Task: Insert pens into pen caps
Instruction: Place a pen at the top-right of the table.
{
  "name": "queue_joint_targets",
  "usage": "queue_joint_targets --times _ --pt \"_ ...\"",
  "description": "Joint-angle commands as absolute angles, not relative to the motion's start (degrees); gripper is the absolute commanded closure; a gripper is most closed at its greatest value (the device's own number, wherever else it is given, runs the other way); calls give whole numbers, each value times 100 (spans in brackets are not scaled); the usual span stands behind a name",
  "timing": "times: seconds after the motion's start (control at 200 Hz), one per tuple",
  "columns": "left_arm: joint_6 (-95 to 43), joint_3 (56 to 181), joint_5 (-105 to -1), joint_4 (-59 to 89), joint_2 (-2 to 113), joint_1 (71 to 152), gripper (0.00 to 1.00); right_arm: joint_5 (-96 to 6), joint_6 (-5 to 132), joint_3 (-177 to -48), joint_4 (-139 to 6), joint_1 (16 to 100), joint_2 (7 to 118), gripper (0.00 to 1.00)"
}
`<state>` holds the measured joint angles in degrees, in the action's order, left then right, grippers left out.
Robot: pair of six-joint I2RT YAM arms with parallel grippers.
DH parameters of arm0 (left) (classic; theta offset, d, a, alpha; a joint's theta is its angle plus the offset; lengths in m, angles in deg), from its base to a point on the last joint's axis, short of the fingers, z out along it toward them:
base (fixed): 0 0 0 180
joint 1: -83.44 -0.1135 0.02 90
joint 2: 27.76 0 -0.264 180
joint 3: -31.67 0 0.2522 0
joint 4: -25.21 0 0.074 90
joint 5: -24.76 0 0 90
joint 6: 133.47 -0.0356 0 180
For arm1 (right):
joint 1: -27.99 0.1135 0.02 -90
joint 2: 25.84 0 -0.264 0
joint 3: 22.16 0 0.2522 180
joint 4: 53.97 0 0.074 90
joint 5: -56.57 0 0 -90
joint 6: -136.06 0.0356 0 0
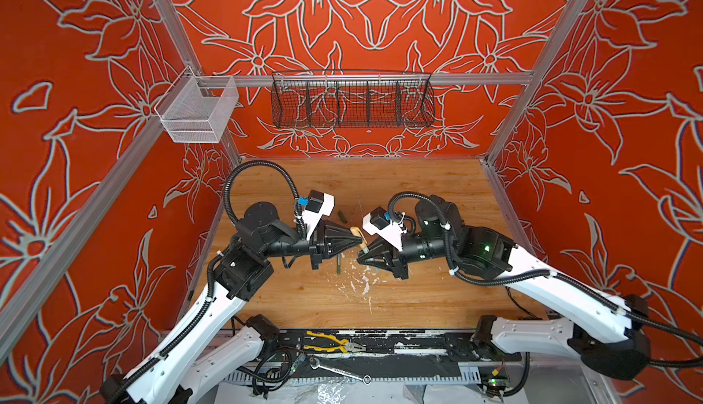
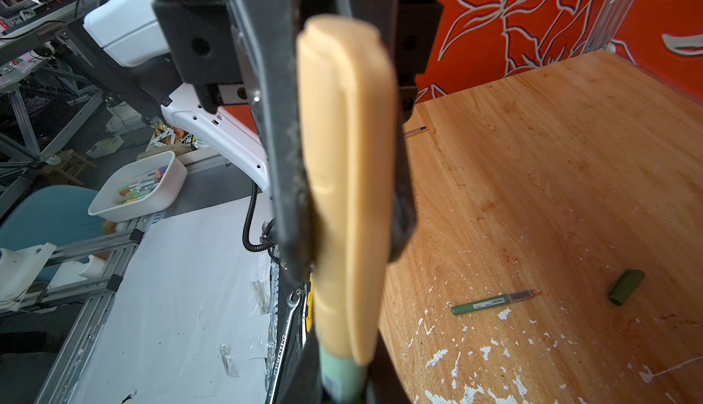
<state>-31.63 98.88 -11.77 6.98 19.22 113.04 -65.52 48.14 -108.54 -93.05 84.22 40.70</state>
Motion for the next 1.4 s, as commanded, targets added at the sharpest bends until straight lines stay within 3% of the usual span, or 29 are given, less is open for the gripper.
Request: queue_joint_targets --times 0.0,0.035,0.045,0.14,0.185,0.38,0.565,0.776,1.081,1.396 --pt "-3014 9242 -227 -849 1963 11399 100 -6331 4775 -11923 -6858 8240 3881 100" --pt "-2904 9226 -143 -682 1953 11297 100 -6314 4783 -11899 -7041 8244 3883 100" --pt "-2865 9220 -119 -641 1953 11262 95 -6300 4793 -11885 -7084 8241 3884 100" --pt "-2416 9147 56 -44 1857 10836 19 -5993 4873 -11491 -7452 8235 3746 100" --pt "-2234 9073 107 227 1725 10608 1 -5757 4922 -11271 -7625 8216 3636 100" --pt "-1658 8740 233 1014 1313 9864 3 -5269 5285 -10504 -8202 7819 3095 100" --pt "-1705 8709 145 978 1166 9803 3 -5105 5757 -9955 -8870 6893 2839 100" --pt "-1906 8718 -90 719 974 9803 3 -5197 6298 -9385 -9048 5919 3270 100" --pt "-1961 8674 -328 570 678 9803 3 -4859 7137 -9811 -8844 4524 5563 100" --pt "-1993 8692 -312 581 653 9803 3 -4032 7587 -12668 -10492 4198 8702 100"
